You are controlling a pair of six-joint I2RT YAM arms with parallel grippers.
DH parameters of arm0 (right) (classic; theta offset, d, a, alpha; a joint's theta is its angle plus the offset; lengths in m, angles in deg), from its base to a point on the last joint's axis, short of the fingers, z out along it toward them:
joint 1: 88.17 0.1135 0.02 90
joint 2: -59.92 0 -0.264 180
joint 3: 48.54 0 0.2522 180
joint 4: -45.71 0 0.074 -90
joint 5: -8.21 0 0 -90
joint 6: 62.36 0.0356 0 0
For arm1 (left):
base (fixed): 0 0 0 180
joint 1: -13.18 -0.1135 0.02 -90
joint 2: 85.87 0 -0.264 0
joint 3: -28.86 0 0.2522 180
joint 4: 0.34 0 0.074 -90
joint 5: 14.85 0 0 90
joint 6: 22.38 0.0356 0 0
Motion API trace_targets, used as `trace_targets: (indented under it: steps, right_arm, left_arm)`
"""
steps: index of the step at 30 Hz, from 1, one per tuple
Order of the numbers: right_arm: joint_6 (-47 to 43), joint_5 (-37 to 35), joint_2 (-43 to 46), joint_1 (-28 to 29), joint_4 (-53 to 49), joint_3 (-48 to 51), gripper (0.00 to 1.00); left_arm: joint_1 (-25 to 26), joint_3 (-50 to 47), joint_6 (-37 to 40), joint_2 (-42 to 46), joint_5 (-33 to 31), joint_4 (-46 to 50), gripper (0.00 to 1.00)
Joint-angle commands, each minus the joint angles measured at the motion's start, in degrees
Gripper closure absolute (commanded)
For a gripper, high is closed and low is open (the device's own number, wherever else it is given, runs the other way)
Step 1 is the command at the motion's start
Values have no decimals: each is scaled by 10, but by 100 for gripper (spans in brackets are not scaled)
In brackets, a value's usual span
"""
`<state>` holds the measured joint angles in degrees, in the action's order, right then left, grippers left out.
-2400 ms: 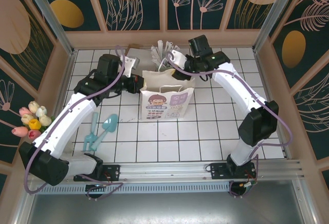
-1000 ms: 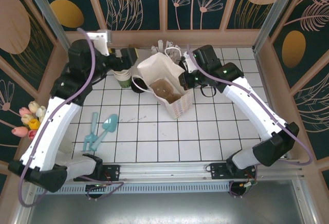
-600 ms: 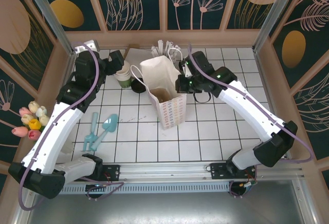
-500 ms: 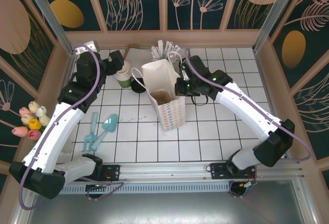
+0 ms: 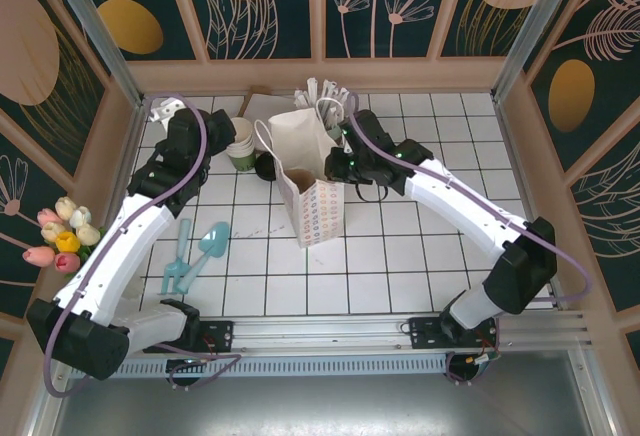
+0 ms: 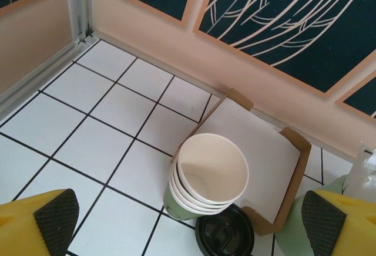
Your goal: Pack the takeout coffee
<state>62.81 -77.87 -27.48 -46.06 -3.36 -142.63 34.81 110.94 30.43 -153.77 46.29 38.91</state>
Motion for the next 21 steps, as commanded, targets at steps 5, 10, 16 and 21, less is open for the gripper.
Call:
trace_targets:
  steps: [5, 10, 16, 21]
  right_arm:
    - [-61, -3, 23, 5, 1, -30, 53]
    - [-130, -32, 83, 4, 16, -12, 30]
    - [-191, -45, 146, -4, 49, 16, 1]
    - [-211, -105, 201, -8, 110, 61, 1]
  left_arm:
    - [-2, -4, -7, -26, 16, 9, 1]
    - [-2, -23, -19, -18, 1, -3, 1]
    - [-2, -50, -24, 9, 10, -42, 1]
    - [-2, -56, -21, 25, 11, -53, 2]
